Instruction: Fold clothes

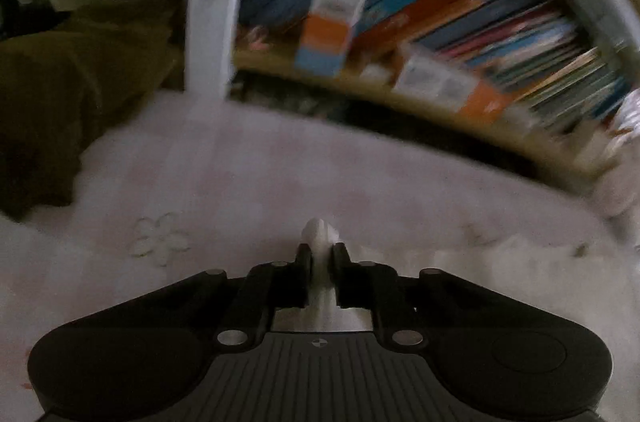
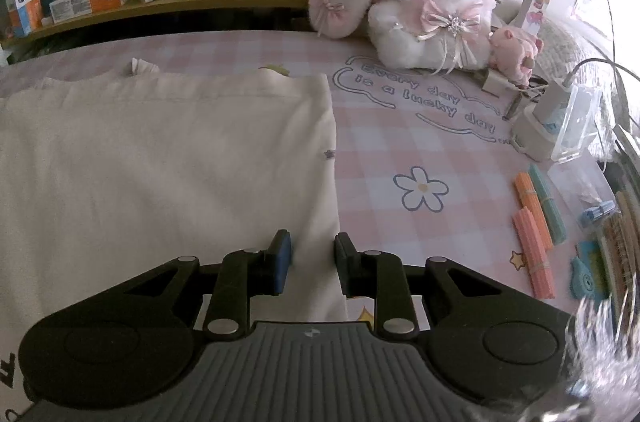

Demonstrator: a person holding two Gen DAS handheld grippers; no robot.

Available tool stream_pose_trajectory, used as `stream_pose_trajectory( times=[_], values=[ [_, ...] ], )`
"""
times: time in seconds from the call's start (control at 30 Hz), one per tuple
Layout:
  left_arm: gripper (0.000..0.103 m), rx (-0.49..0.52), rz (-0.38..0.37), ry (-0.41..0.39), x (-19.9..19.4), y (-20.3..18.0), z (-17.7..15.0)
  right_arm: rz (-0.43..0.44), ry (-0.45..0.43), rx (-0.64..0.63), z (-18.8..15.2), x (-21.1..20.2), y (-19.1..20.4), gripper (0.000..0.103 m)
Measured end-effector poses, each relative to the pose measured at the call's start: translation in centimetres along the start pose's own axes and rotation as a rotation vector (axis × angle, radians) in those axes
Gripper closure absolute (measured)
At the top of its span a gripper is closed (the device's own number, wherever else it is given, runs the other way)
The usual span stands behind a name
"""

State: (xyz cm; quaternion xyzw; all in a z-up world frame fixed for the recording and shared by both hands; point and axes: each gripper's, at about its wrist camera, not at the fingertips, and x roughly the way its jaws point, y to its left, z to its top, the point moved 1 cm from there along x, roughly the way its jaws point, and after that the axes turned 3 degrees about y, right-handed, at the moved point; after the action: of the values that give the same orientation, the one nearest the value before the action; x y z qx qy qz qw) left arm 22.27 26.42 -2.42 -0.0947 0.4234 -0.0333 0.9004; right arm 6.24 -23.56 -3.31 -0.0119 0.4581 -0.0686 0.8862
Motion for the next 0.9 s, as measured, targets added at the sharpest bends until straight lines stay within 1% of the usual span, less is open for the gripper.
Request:
stream_pose_trajectory(
  times=[0.07,0.13,0.17,0.2,0.23,0.33,0.37,0.4,0.47,0.5,0.53,0.57,0.63,0.67,0.7,0.77,0.83,0.9],
  values=[
    [0.079,-0.035,0.014,-0.010,-0.3,0.6,-0.1,0.001,-0.002,0.000,-0.1,0.0,0.0,0.080],
    [0.079,-0.071,0.040,-0.045,-1.6,1.2,-0.4,0.003,-0.007,0.000,-0.2,0.0,0.0,0.080],
    [0.078,-0.082,0.045,-0.065,-2.4,1.5,-0.6,0.006,-0.009,0.003,-0.2,0.0,-0.1,0.080],
    [0.073,-0.087,0.037,-0.077,-3.2,1.5,-0.9,0.009,-0.011,0.008,-0.2,0.0,-0.1,0.080],
    [0.071,-0.090,0.022,-0.084,-4.1,1.4,-1.3,0.013,-0.013,0.011,-0.2,0.0,-0.2,0.080],
    [0.069,-0.095,-0.019,-0.100,-6.7,1.0,-2.8,0.029,-0.019,0.021,-0.3,0.0,-0.5,0.080],
    [0.065,-0.097,-0.030,-0.099,-7.4,0.5,-3.5,0.036,-0.019,0.023,-0.3,0.0,-0.6,0.080],
    [0.055,-0.096,-0.037,-0.098,-8.2,-0.1,-4.4,0.043,-0.019,0.024,-0.3,0.0,-0.8,0.080],
    [0.048,-0.082,-0.038,-0.109,-10.0,-1.4,-6.4,0.067,-0.005,0.031,-0.1,0.0,-1.2,0.078],
    [0.048,-0.069,-0.036,-0.109,-10.7,-2.2,-7.3,0.080,0.006,0.038,0.0,-0.1,-1.4,0.072],
    [0.048,-0.055,-0.033,-0.106,-11.3,-3.0,-8.2,0.098,0.013,0.048,0.0,-0.3,-1.7,0.069],
    [0.047,-0.043,-0.034,-0.100,-12.0,-3.9,-9.0,0.120,0.015,0.057,-0.1,-0.7,-2.0,0.068],
    [0.040,-0.020,-0.038,-0.090,-13.4,-5.7,-11.0,0.174,0.024,0.092,-0.5,-2.0,-3.0,0.062],
    [0.034,-0.007,-0.038,-0.088,-13.9,-6.6,-11.9,0.198,0.033,0.119,-0.8,-2.6,-3.6,0.060],
    [0.031,0.013,-0.035,-0.087,-14.4,-7.3,-12.8,0.221,0.042,0.146,-1.1,-3.2,-4.2,0.057],
    [0.028,0.061,-0.017,-0.074,-14.9,-8.9,-14.6,0.269,0.065,0.208,-2.2,-4.5,-5.4,0.056],
    [0.028,0.104,0.011,-0.049,-14.9,-10.3,-16.0,0.299,0.100,0.259,-3.5,-5.3,-6.5,0.054],
    [0.025,0.130,0.032,-0.032,-15.0,-11.7,-17.2,0.331,0.139,0.307,-4.8,-5.9,-7.4,0.053]
  ],
)
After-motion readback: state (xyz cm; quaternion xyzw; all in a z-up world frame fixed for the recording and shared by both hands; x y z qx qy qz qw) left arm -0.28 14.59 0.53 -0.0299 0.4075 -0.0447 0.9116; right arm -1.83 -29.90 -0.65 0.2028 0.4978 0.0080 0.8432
